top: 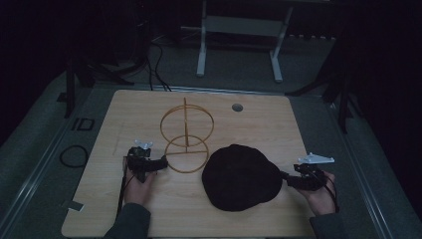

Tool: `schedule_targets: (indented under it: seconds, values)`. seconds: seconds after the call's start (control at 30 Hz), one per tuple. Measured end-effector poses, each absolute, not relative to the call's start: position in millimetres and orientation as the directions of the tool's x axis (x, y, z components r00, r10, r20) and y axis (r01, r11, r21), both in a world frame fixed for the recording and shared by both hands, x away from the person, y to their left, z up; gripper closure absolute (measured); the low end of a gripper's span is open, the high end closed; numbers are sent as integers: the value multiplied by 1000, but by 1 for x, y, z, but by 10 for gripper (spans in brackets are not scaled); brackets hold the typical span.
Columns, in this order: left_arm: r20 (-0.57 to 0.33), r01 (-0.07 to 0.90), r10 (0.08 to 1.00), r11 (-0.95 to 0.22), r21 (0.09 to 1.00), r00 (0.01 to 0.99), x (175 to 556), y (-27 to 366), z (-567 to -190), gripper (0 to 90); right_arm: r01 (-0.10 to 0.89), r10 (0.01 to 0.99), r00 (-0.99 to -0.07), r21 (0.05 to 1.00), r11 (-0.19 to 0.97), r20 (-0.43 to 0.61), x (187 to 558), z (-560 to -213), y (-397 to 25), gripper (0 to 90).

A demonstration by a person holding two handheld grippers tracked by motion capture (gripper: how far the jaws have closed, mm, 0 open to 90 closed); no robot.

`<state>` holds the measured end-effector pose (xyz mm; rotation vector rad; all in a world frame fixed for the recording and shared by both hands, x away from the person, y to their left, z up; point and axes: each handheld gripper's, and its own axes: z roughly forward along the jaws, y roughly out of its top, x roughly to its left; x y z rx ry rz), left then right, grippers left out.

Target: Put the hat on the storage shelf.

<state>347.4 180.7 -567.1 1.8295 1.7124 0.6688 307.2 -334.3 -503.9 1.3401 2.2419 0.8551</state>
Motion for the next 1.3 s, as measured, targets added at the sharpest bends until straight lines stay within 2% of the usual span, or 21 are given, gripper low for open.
schedule_targets:
  seconds: [0.6, 0.97, 1.2, 1.3]
  values:
    - [-8, 727, 998, -44, 685, 67, 347, 181, -567, 7, 571, 777, -628, 657, 493, -38, 311, -470, -313, 253]
    - [-8, 728, 998, -44, 685, 68, 347, 181, -567, 7, 529, 727, -685, 661, 532, -36, 312, -459, -299, 223]
    - [-8, 728, 998, -43, 685, 67, 347, 181, -567, 7, 495, 676, -737, 667, 557, -18, 311, -450, -289, 145]
    - [-8, 728, 998, -44, 684, 68, 347, 181, -567, 7, 474, 646, -763, 669, 572, -12, 311, -448, -283, 139]
